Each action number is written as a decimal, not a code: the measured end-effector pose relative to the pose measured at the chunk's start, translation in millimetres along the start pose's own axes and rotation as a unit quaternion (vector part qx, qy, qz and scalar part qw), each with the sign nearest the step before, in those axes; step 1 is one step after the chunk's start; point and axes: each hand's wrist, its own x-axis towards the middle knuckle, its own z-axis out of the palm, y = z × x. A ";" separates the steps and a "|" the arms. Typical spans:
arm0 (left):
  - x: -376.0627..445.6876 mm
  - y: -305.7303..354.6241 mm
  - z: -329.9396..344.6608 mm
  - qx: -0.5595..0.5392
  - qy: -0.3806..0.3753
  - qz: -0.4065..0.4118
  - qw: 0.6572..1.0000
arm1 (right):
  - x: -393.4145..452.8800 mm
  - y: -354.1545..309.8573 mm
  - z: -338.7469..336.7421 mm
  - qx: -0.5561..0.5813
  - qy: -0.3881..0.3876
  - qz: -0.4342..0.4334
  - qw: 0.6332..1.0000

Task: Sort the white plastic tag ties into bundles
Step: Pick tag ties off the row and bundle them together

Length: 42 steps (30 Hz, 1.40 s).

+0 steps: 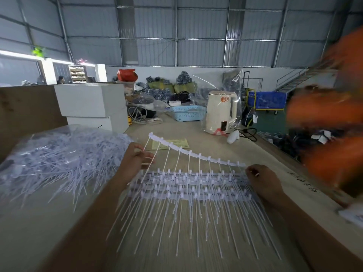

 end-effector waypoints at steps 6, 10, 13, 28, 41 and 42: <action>-8.3 36.3 18.3 -0.083 -0.065 -0.006 0.994 | -17.6 -44.0 -7.6 0.074 0.066 -0.094 0.991; -26.3 63.4 38.0 0.008 -0.205 0.022 0.978 | -49.1 -99.9 -8.9 0.332 -0.078 -0.111 0.933; -48.0 82.2 63.3 0.140 -0.292 0.107 0.940 | -64.1 -123.6 -11.6 0.459 -0.147 -0.093 0.871; -76.1 105.5 111.1 0.476 -0.291 0.414 0.719 | -72.8 -146.9 -27.0 0.491 0.088 -0.105 0.861; -52.4 101.3 93.6 0.230 -0.116 0.337 0.906 | -93.2 -160.5 -54.4 0.354 0.099 -0.330 0.869; -52.5 102.9 94.1 0.203 -0.112 0.356 0.905 | -96.9 -162.2 -51.3 0.322 0.085 -0.358 0.872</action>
